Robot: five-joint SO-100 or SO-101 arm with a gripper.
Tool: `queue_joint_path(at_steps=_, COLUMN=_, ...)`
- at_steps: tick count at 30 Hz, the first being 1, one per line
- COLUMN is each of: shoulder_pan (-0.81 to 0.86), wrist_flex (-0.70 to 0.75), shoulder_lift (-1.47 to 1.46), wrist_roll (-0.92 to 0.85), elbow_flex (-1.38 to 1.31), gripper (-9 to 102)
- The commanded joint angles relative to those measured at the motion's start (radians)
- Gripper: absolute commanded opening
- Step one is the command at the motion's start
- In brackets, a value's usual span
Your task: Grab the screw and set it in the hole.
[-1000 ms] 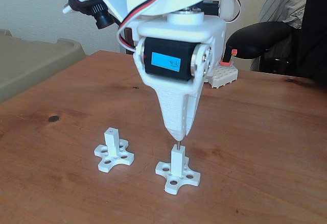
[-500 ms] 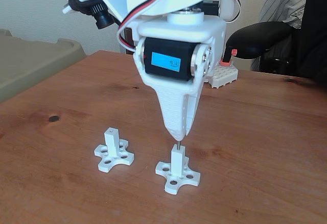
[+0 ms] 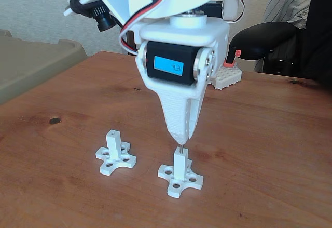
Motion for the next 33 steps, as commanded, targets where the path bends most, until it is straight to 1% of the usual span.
queue_joint_path(at_steps=1, shoulder_pan=0.009, wrist_flex=-0.005, shoulder_lift=0.028, wrist_roll=-0.017, elbow_flex=-0.025, gripper=-4)
queue_joint_path(at_steps=19, shoulder_pan=0.025, wrist_flex=0.015, shoulder_lift=0.048, wrist_roll=-0.029, elbow_flex=-0.014, gripper=-4)
queue_joint_path(at_steps=33, shoulder_pan=0.003, wrist_flex=0.037, shoulder_lift=0.061, wrist_roll=-0.014, elbow_flex=-0.023, gripper=-4)
